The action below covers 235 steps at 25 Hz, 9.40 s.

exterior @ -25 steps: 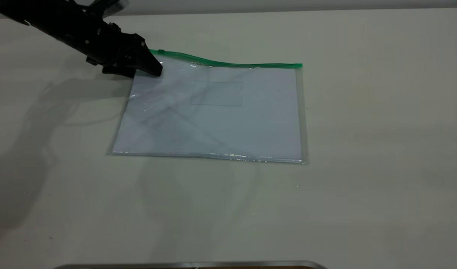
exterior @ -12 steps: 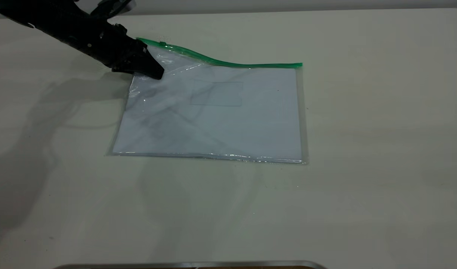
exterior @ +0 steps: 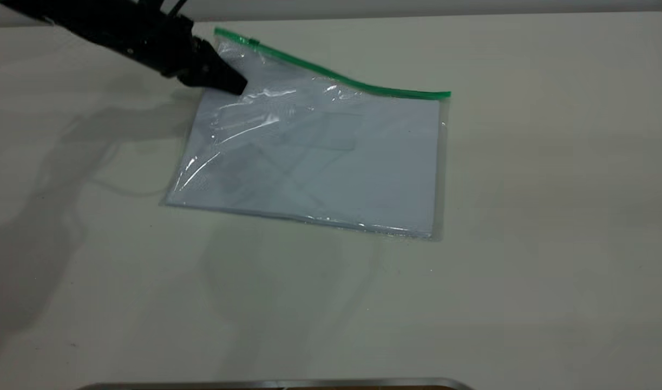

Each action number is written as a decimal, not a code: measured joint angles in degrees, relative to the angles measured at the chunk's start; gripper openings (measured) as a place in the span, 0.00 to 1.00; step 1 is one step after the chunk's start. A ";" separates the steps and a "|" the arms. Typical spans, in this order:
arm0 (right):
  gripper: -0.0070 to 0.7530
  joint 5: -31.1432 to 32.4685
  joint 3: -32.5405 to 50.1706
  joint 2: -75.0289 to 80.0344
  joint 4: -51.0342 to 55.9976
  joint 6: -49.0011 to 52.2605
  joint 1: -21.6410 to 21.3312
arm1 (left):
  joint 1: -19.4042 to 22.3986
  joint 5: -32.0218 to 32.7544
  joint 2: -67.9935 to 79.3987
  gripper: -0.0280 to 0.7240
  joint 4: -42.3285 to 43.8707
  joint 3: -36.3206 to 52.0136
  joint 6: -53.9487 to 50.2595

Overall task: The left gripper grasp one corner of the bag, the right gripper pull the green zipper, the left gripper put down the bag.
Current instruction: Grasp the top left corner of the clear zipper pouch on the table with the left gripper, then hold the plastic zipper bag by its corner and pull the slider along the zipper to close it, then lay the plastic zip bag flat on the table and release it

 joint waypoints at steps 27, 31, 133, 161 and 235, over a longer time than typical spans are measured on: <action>0.63 -36.38 -17.42 82.58 69.73 -88.20 10.33 | -16.13 11.12 0.06 0.11 6.94 -5.95 26.03; 0.63 -32.36 -23.02 88.69 72.70 -92.32 11.63 | -16.77 9.95 0.11 0.11 6.94 -5.95 26.03; 0.06 -31.99 -32.01 102.52 74.64 -94.93 12.81 | -15.59 11.01 2.07 0.11 -9.81 -5.90 22.37; 0.07 -31.91 -32.36 102.52 75.22 -94.93 13.30 | -13.58 13.57 2.07 0.11 -10.59 -5.90 21.81; 0.52 -68.88 -19.53 108.09 73.03 -93.75 11.59 | -7.74 -1.17 1.08 0.63 4.89 -5.95 6.84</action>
